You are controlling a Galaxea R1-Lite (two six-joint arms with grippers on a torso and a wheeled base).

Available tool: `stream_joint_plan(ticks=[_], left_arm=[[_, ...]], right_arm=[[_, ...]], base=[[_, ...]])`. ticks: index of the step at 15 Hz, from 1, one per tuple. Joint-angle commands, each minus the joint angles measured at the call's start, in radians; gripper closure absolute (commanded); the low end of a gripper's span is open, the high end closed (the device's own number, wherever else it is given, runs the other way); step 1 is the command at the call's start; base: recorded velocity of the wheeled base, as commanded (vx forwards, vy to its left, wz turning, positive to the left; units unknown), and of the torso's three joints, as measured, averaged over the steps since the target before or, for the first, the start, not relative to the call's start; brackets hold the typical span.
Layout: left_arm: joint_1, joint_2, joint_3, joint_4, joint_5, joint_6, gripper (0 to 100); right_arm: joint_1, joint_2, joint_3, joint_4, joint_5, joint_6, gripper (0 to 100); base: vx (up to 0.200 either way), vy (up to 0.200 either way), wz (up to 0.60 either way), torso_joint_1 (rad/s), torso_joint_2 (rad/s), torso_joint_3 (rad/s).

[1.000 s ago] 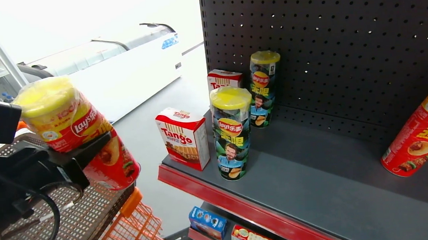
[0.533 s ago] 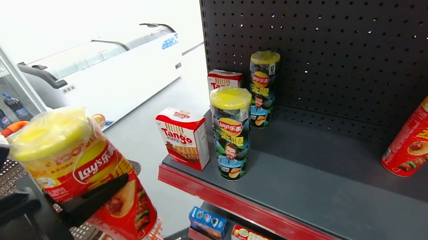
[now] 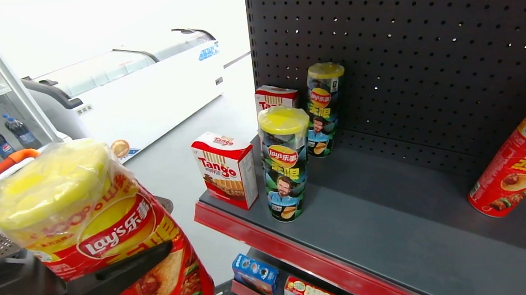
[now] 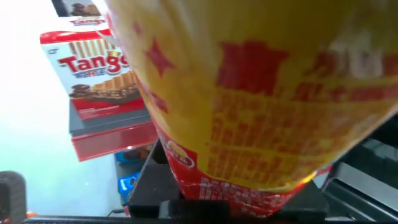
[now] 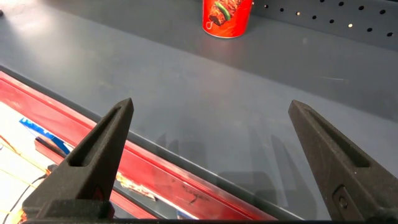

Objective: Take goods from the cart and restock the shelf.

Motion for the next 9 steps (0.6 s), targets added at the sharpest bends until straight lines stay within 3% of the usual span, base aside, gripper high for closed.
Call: stream_joint_plan(ticks=[1, 3, 7, 9], left_arm=[[0.001, 0.009, 0.005, 0.002, -0.023, 0.0, 100], [0.003, 0.021, 0.008, 0.003, -0.075, 0.002, 100], [0.012, 0.117, 0.005, -0.012, -0.082, 0.049, 100], [0.017, 0.163, -0.013, -0.035, -0.086, 0.057, 100]], right_arm=[[0.0, 0.001, 0.0, 0.001, 0.001, -0.001, 0], [0.0, 0.001, 0.0, 0.001, 0.003, -0.003, 0], [0.0, 0.001, 0.0, 0.001, 0.003, -0.003, 0], [0.0, 0.001, 0.0, 0.0, 0.003, -0.003, 0]], base=[[0.0, 0.0, 0.0, 0.0, 0.0, 0.0], [0.0, 0.0, 0.0, 0.0, 0.0, 0.0], [0.0, 0.0, 0.0, 0.0, 0.0, 0.0], [0.0, 0.0, 0.0, 0.0, 0.0, 0.0]])
